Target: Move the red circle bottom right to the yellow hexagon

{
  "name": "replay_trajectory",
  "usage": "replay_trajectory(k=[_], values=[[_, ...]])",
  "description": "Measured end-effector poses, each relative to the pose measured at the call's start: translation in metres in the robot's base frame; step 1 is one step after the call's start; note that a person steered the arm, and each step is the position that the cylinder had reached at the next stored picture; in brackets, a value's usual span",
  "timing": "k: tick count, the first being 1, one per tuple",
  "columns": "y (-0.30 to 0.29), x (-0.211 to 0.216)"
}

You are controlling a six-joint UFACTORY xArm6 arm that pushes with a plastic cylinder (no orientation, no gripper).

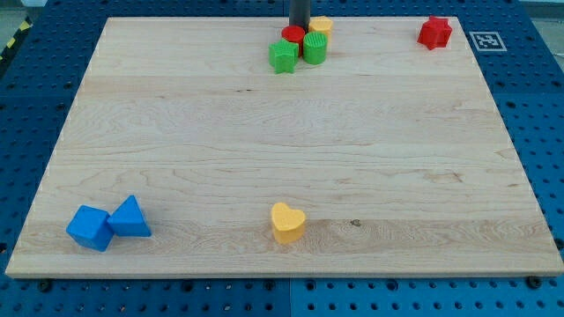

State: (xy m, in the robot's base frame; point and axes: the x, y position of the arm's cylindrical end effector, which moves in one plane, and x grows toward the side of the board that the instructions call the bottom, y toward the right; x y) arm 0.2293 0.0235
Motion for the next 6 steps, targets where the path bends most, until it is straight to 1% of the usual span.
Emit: replay_trajectory(k=[1,2,3,4,5,6], values=[[-0.021,-0.020],[-0.075,-0.030],[-0.107,-0.009],[-0.097,0.008],[-0.058,0.008],[-0.045,0.029]])
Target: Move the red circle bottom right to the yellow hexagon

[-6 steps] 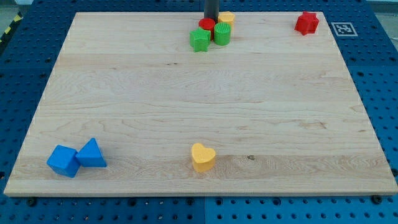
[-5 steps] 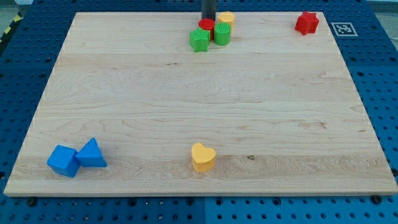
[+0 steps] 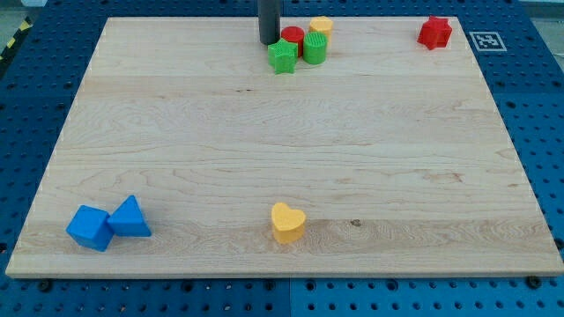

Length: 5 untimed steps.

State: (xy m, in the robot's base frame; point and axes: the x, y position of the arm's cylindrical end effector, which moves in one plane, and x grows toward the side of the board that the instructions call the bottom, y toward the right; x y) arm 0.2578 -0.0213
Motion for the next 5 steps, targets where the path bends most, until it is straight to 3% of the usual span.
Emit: replay_trajectory(k=[5], values=[[0.080,0.018]])
